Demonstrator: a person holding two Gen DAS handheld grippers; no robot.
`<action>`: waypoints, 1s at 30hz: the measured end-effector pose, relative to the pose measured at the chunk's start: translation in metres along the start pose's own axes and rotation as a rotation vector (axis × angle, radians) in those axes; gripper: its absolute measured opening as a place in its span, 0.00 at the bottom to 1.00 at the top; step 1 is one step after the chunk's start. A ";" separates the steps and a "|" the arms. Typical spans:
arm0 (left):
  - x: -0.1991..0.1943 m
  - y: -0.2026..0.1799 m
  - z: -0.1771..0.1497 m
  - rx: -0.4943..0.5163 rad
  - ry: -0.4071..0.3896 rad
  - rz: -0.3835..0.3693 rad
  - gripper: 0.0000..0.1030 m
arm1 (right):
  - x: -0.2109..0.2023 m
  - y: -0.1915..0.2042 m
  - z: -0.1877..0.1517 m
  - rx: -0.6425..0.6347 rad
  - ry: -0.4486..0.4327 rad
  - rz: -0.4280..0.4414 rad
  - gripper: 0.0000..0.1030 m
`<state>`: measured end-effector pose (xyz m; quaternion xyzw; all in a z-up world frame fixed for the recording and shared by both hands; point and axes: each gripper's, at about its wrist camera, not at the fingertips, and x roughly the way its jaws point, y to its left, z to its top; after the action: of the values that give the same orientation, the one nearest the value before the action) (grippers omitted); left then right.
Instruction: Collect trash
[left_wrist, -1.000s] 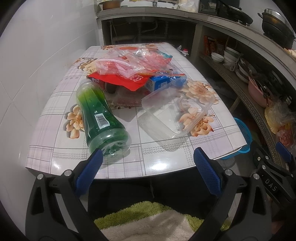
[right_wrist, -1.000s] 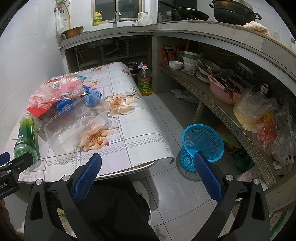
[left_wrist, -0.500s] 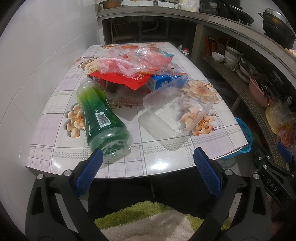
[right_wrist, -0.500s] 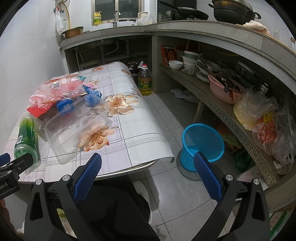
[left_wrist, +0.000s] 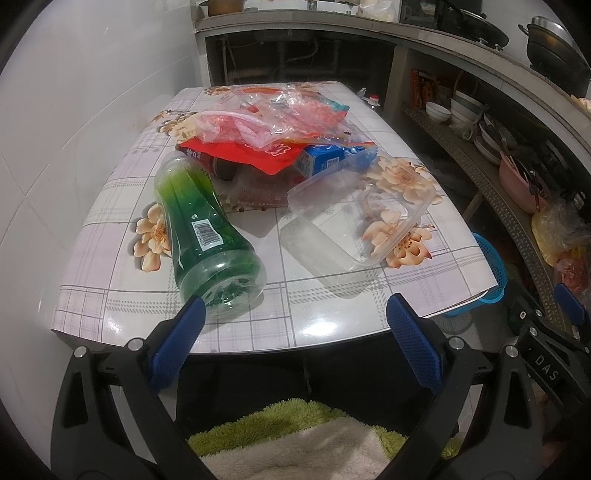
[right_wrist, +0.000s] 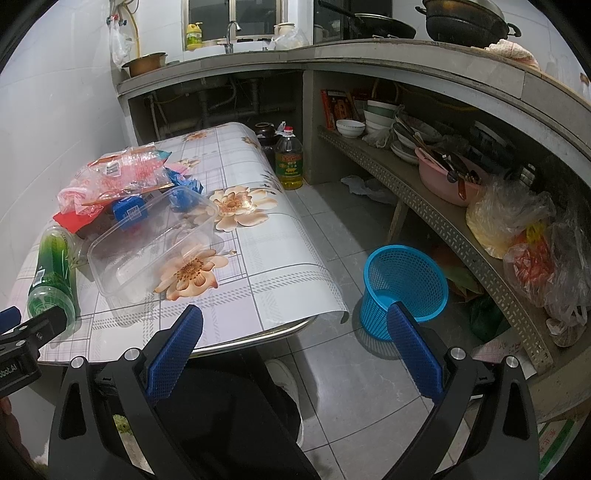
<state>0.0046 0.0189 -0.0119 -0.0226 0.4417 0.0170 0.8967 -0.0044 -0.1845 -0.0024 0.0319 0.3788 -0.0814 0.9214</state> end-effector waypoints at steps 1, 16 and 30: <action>0.001 0.000 0.000 -0.001 0.001 0.001 0.92 | 0.000 -0.001 0.000 0.000 0.000 0.000 0.94; 0.003 0.000 -0.001 0.001 0.004 0.006 0.92 | 0.006 -0.003 -0.004 0.015 0.010 0.005 0.94; -0.004 0.038 0.031 -0.009 -0.173 -0.076 0.92 | 0.030 0.013 0.026 -0.026 -0.006 0.160 0.94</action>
<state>0.0246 0.0586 0.0095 -0.0416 0.3613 -0.0132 0.9314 0.0366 -0.1789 -0.0046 0.0498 0.3734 -0.0028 0.9263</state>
